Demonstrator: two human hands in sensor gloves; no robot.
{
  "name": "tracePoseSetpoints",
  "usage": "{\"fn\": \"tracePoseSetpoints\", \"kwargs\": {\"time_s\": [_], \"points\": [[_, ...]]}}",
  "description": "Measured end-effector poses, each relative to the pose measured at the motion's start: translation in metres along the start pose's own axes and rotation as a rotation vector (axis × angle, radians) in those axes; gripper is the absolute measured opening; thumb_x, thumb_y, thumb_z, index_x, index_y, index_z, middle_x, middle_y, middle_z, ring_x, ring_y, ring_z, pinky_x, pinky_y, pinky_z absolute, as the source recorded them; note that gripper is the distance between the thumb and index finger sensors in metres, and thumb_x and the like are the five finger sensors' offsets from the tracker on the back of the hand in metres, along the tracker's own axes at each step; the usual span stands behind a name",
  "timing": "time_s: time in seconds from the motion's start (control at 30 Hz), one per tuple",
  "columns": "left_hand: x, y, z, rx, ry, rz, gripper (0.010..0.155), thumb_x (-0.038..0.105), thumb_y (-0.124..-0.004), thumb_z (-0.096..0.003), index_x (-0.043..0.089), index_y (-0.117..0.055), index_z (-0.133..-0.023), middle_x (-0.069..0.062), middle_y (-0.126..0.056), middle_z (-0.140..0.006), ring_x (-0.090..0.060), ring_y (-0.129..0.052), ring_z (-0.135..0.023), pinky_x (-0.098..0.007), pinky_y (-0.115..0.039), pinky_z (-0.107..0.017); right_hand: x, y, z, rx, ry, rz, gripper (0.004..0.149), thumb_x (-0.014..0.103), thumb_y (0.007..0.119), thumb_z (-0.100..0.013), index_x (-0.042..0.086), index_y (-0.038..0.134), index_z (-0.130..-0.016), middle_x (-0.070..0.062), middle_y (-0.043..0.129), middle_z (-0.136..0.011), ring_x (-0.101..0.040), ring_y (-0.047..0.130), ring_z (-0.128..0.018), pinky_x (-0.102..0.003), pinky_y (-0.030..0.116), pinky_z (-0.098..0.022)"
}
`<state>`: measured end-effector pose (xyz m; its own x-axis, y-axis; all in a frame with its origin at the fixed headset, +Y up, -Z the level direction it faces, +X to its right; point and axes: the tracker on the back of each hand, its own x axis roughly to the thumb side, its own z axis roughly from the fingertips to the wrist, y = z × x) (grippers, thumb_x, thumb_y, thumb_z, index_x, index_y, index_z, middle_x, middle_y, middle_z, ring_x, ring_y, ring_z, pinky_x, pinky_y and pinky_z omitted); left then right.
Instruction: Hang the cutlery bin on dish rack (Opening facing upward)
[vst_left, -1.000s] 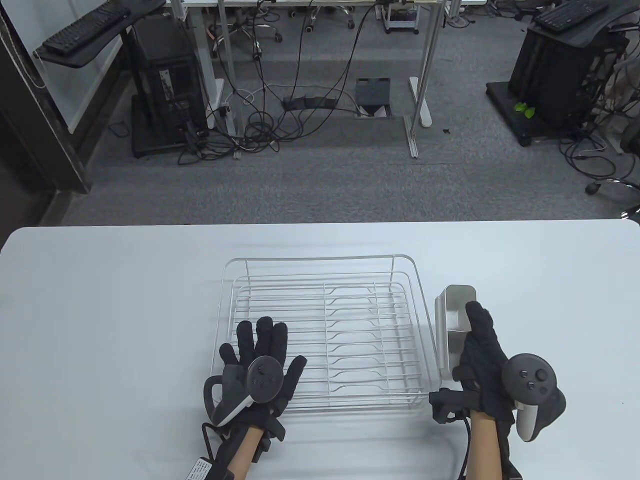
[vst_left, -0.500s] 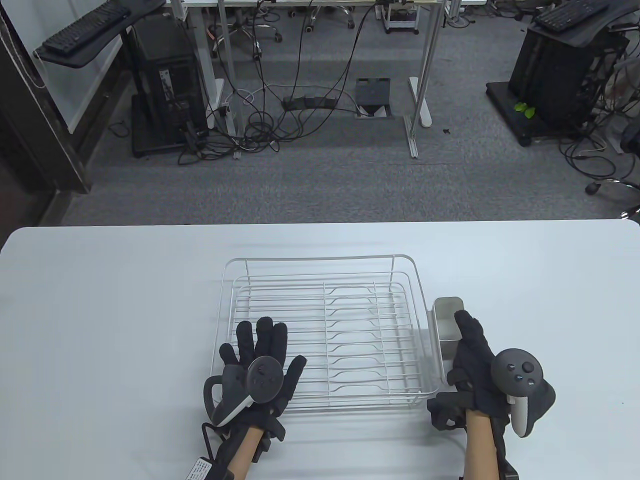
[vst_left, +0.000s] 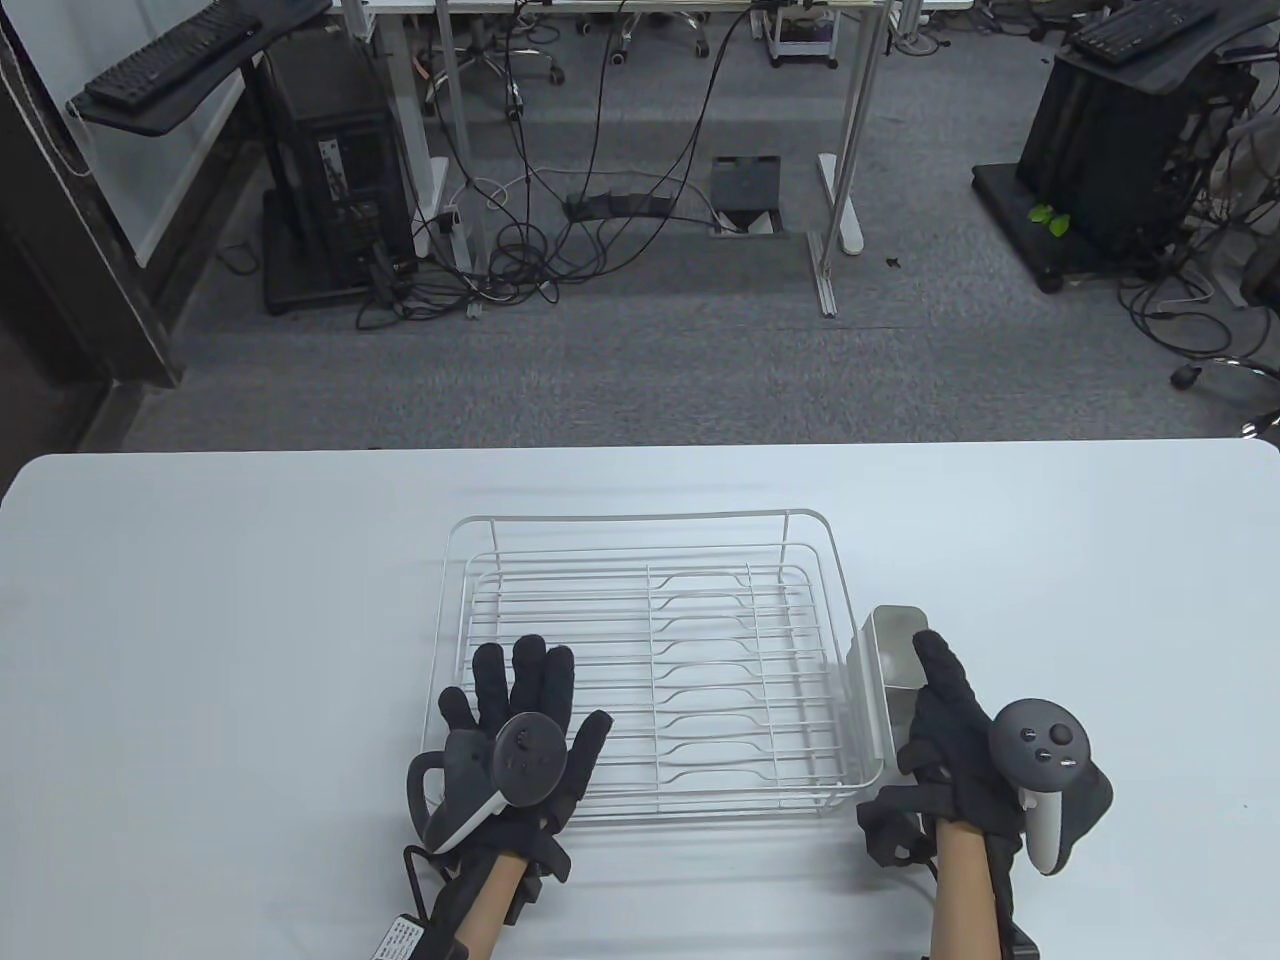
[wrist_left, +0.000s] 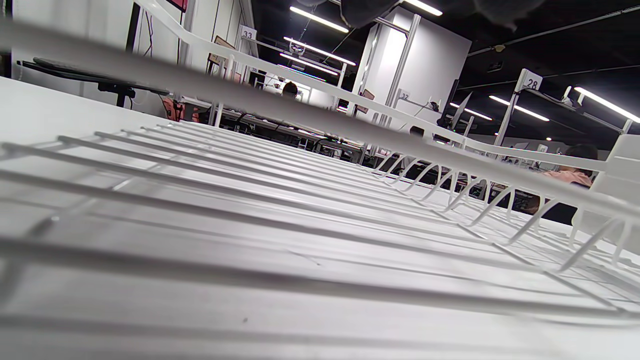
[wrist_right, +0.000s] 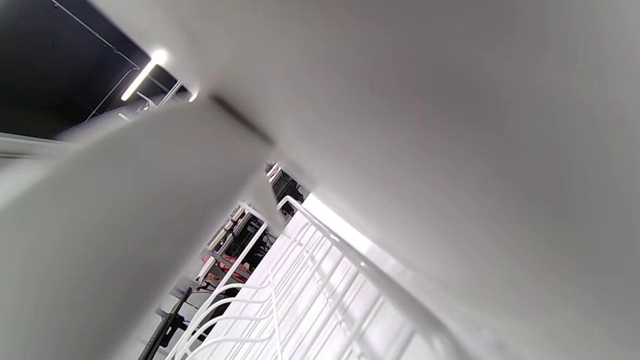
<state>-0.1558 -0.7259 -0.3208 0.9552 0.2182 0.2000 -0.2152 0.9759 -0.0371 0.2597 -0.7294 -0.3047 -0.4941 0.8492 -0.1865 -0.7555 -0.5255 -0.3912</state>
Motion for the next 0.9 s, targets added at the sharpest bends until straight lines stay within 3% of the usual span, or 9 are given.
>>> {"fn": "tracePoseSetpoints", "kwargs": {"time_s": [0.23,0.33,0.47,0.53,0.63,0.9], "points": [[0.0,0.0,0.0,0.002,0.001,0.001,0.073,0.07,-0.039,-0.0632,0.023,-0.03,-0.119,-0.008,-0.024,-0.122,-0.04,-0.017,-0.11,-0.068,-0.021,-0.07,-0.003,-0.002,0.0,0.008,-0.005,-0.04,0.048,0.018,0.065,-0.058,0.03,0.061,-0.104,-0.018,0.06,-0.109,-0.046,0.072,-0.092,-0.059,0.05,-0.067],[-0.001,0.0,0.0,0.007,-0.001,0.001,0.073,0.069,-0.039,-0.0634,0.023,-0.026,-0.118,-0.008,-0.024,-0.122,-0.04,-0.019,-0.11,-0.068,-0.022,-0.07,0.0,-0.011,0.004,-0.06,-0.005,-0.008,0.048,0.022,0.065,-0.059,0.028,0.058,-0.106,-0.02,0.055,-0.112,-0.048,0.061,-0.097,-0.06,0.04,-0.069],[-0.001,0.0,0.0,0.005,-0.001,0.0,0.073,0.069,-0.039,-0.0633,0.023,-0.026,-0.118,-0.008,-0.023,-0.122,-0.04,-0.019,-0.11,-0.068,-0.022,-0.07,0.009,-0.027,0.01,-0.116,-0.036,-0.058,0.054,0.035,0.064,-0.061,0.026,0.047,-0.111,-0.019,0.026,-0.118,-0.052,0.029,-0.104,-0.066,0.018,-0.066],[-0.001,0.0,0.0,0.008,-0.002,0.0,0.073,0.07,-0.039,-0.0633,0.023,-0.026,-0.118,-0.008,-0.023,-0.122,-0.04,-0.019,-0.11,-0.068,-0.022,-0.07,0.016,-0.036,0.013,-0.115,-0.079,-0.134,0.058,0.041,0.064,-0.062,0.027,0.039,-0.113,-0.015,0.011,-0.117,-0.05,0.014,-0.104,-0.067,0.008,-0.064],[-0.001,0.0,0.0,0.01,-0.002,0.0,0.073,0.07,-0.038,-0.0633,0.023,-0.025,-0.118,-0.008,-0.023,-0.122,-0.04,-0.019,-0.111,-0.068,-0.022,-0.07,0.03,-0.045,0.019,-0.135,-0.13,-0.142,0.063,0.046,0.064,-0.062,0.029,0.034,-0.114,-0.01,0.001,-0.116,-0.049,0.003,-0.103,-0.067,0.003,-0.062],[-0.001,0.0,0.001,0.013,-0.003,-0.001,0.073,0.07,-0.038,-0.0632,0.023,-0.025,-0.118,-0.008,-0.023,-0.122,-0.04,-0.018,-0.111,-0.068,-0.021,-0.07,0.078,-0.045,0.039,-0.135,-0.288,-0.074,0.071,0.055,0.065,-0.06,0.033,0.024,-0.114,-0.007,-0.006,-0.115,-0.047,-0.007,-0.101,-0.068,-0.004,-0.059]]}}
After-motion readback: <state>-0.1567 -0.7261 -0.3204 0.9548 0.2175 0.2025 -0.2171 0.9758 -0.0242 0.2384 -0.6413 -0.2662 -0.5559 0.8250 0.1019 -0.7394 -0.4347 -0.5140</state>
